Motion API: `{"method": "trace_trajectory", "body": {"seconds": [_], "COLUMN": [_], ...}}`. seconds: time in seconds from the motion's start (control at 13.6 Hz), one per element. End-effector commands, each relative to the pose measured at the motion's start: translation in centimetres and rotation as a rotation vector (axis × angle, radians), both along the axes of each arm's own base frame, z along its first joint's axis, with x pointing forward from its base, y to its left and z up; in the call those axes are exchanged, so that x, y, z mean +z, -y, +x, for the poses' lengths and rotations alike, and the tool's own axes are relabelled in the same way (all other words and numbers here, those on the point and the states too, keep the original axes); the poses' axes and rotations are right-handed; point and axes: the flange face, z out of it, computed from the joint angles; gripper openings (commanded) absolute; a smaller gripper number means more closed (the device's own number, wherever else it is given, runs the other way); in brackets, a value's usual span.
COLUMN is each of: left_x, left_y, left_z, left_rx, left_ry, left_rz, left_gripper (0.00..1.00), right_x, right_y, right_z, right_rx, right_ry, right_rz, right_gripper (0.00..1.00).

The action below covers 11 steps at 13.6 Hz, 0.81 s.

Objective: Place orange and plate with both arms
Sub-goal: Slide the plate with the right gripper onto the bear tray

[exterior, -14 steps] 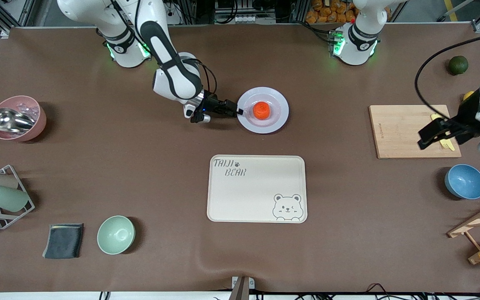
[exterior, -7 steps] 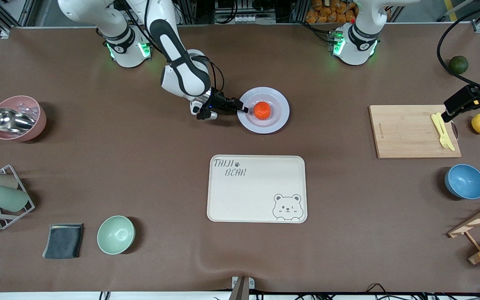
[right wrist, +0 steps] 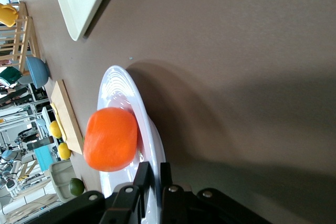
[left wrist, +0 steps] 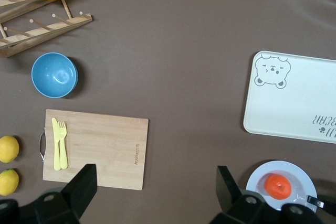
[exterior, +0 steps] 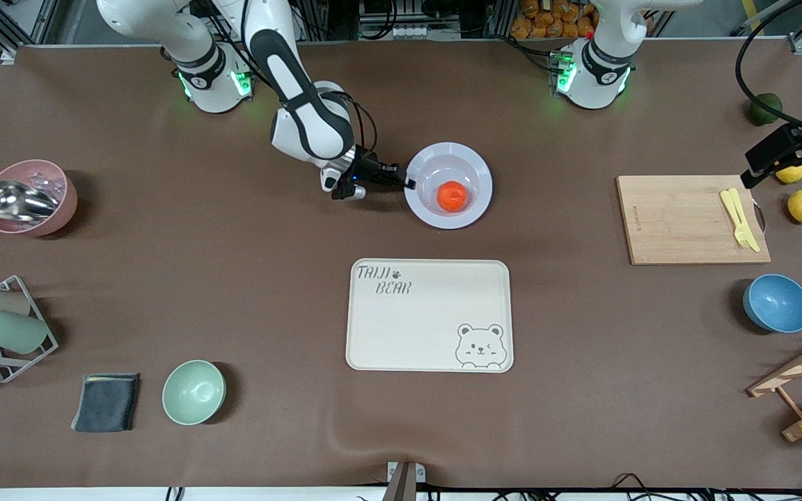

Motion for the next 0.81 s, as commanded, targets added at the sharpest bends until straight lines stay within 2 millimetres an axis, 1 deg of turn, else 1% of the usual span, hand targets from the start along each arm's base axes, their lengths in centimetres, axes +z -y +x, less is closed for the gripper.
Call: {"method": "trace_trajectory", "body": {"seconds": [0.0, 0.07, 0.15, 0.29, 0.37, 0.44, 0.59, 0.74], "left_x": [0.7, 0.7, 0.8, 1.0, 1.0, 0.9, 0.9, 0.8], "left_y": [-0.4, -0.4, -0.8, -0.8, -0.8, -0.9, -1.1, -0.9], "left_z": [-1.4, -1.4, -1.4, -1.5, -1.5, -1.6, -1.6, -1.5], "left_rx": [-0.017, -0.017, -0.013, -0.012, -0.012, -0.011, -0.007, -0.008], "left_ry": [0.002, 0.002, 0.004, 0.007, 0.007, -0.001, -0.009, -0.01], "left_rz": [-0.009, -0.009, -0.008, -0.008, -0.008, -0.008, -0.007, -0.007], "left_gripper": [1.0, 1.0, 1.0, 1.0, 1.0, 1.0, 1.0, 1.0], "right_x": [0.8, 1.8, 2.7, 4.1, 5.5, 6.3, 7.6, 9.1], "right_y": [-0.5, -0.8, -1.1, -2.0, -2.2, -2.3, -2.8, -2.9], "right_z": [0.8, 0.9, 1.1, 1.0, 1.3, 1.7, 3.2, 5.6], "right_rx": [-0.054, -0.06, -0.061, -0.076, -0.086, -0.107, -0.141, -0.184], "right_ry": [0.001, 0.004, 0.008, 0.011, 0.018, 0.001, -0.004, 0.001], "right_rz": [0.018, 0.036, 0.055, 0.093, 0.115, 0.13, 0.159, 0.196], "right_gripper": [0.0, 0.0, 0.0, 0.0, 0.0, 0.0, 0.0, 0.0]}}
